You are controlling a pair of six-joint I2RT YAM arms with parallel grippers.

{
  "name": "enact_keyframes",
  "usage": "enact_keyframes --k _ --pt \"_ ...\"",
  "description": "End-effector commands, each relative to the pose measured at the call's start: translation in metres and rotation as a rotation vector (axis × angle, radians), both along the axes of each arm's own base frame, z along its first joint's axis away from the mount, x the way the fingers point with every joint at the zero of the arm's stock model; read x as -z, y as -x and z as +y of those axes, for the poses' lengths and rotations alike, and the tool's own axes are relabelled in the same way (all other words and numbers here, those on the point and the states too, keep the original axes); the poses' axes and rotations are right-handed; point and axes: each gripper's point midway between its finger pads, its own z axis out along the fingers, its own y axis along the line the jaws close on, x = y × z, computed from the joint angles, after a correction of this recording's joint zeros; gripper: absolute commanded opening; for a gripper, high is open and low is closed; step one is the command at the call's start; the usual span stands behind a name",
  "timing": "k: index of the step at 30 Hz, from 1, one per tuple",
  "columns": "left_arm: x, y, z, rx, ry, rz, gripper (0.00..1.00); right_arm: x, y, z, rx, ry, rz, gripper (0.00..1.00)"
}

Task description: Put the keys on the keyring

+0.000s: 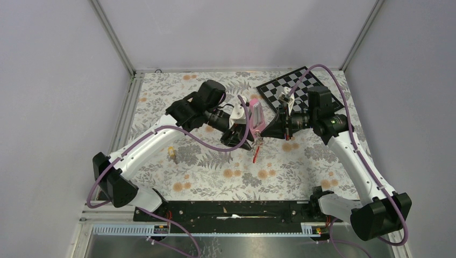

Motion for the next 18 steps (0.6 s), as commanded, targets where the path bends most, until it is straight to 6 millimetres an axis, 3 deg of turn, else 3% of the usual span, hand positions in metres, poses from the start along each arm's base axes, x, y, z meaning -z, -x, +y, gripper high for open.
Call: enact_keyframes --k 1,18 --pt "-0.0189 -0.0078 -0.0082 -0.005 0.048 -0.061 0.38 -0.0047 -0.0017 0.0003 -0.008 -0.023 -0.019 0.00" --pt "-0.0195 -0.0125 -0.0079 -0.028 0.043 -0.088 0.06 0.0031 0.0008 -0.0017 -0.007 -0.016 -0.019 0.00"
